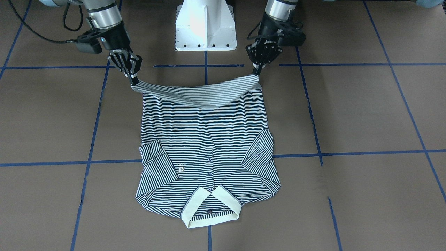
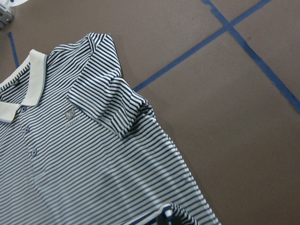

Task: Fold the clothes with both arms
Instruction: 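Lift the hem with both grippers and fold it toward the collar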

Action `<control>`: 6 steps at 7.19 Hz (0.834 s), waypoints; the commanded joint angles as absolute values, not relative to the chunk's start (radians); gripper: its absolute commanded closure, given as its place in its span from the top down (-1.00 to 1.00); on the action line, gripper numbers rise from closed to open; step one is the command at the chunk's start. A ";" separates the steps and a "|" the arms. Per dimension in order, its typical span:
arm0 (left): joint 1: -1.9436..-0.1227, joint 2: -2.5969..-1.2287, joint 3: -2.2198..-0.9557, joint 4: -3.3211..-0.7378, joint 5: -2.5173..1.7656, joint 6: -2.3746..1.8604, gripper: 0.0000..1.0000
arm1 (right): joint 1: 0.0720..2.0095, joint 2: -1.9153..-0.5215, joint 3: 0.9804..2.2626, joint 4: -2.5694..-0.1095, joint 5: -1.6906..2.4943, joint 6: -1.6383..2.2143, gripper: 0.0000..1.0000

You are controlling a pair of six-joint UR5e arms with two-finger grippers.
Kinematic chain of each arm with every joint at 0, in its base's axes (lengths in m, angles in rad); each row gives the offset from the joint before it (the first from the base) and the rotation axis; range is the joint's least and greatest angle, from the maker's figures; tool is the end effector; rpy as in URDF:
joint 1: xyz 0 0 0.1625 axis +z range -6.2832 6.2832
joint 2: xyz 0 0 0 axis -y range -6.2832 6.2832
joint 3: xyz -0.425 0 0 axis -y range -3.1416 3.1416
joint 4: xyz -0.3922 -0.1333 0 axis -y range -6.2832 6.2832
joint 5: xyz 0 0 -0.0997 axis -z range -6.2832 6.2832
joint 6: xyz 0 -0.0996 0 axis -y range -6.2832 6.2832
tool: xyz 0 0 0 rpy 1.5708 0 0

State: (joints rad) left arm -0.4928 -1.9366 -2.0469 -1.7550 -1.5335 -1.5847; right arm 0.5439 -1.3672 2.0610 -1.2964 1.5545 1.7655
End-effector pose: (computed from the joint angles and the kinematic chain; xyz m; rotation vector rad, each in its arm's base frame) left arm 0.4198 -0.3809 0.2331 0.2793 0.9994 -0.4801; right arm -0.3803 -0.3877 0.3022 0.1870 -0.9718 0.6868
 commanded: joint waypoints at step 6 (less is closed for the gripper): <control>-0.695 -2.124 -1.515 -2.049 -1.529 -1.488 -1.00 | 0.750 -0.844 1.304 -1.279 1.606 1.540 -1.00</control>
